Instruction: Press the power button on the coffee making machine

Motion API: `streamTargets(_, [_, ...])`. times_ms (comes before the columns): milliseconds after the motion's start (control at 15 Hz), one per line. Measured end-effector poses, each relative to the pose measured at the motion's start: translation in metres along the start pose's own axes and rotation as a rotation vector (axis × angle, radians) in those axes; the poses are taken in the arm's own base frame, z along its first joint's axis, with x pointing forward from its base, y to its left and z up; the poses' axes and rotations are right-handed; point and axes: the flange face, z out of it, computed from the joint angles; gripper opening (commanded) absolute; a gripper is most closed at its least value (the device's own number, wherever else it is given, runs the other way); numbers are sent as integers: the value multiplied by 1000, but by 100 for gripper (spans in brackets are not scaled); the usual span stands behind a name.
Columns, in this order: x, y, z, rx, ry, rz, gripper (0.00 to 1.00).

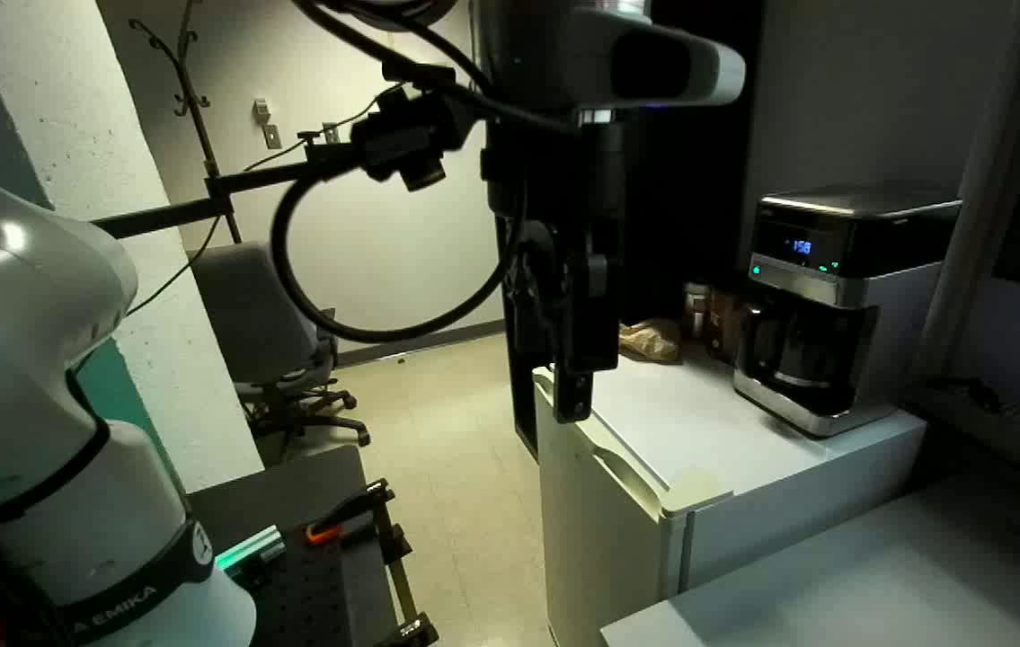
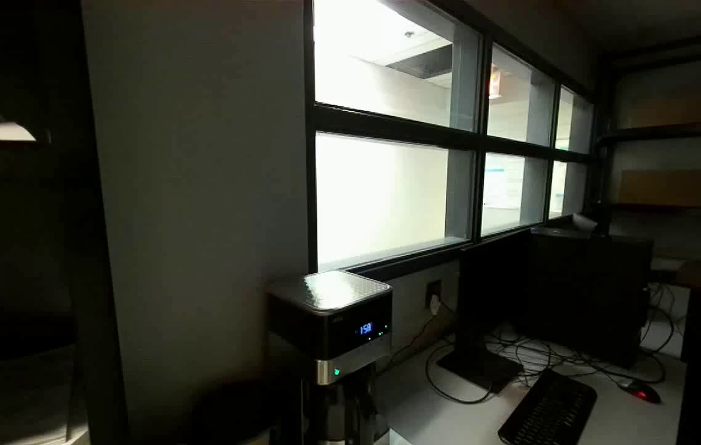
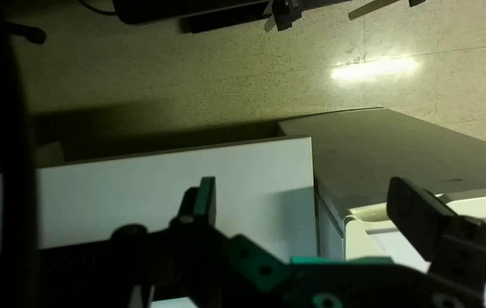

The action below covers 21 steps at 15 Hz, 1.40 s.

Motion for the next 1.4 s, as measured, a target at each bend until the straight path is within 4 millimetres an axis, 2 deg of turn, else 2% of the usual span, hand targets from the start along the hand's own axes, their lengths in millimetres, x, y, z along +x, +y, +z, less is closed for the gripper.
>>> streamTargets(733, [1,-4,0,-8,2,-11,100])
streamTargets(1000, [17,-29,-1,-68,38,-89,100])
streamTargets(1400, [62,-83,4,-146,89,-247,100])
